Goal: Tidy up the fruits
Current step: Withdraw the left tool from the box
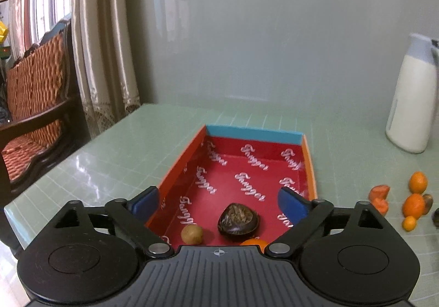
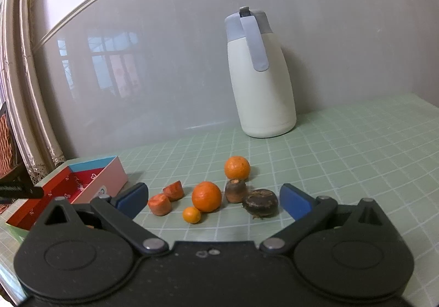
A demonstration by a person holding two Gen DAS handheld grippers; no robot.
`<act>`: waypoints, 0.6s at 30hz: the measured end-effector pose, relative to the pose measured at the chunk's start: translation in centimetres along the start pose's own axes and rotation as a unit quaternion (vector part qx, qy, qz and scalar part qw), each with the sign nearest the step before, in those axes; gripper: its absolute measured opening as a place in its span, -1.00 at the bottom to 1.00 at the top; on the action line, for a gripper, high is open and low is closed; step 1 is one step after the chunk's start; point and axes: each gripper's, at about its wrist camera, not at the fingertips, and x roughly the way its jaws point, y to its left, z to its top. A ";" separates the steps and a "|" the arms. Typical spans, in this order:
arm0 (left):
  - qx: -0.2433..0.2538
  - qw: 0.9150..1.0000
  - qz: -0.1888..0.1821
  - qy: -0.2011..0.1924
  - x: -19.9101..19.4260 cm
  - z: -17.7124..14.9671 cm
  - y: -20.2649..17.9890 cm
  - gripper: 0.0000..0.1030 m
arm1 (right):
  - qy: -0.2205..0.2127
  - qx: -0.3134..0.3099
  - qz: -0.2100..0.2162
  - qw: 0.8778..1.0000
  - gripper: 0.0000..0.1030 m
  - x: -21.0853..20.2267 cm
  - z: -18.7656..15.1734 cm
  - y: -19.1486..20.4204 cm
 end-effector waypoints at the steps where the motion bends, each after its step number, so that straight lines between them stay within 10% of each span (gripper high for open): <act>1: 0.002 1.000 -0.004 -0.002 -0.4 0.1 -0.1 0.83 | 0.000 0.000 -0.001 1.000 0.99 0.0 0.0 -0.1; 18: 0.031 0.999 -0.043 0.006 -3.4 -3.5 -2.1 0.93 | 0.009 -0.009 -0.030 0.999 0.99 0.4 -0.3 -0.8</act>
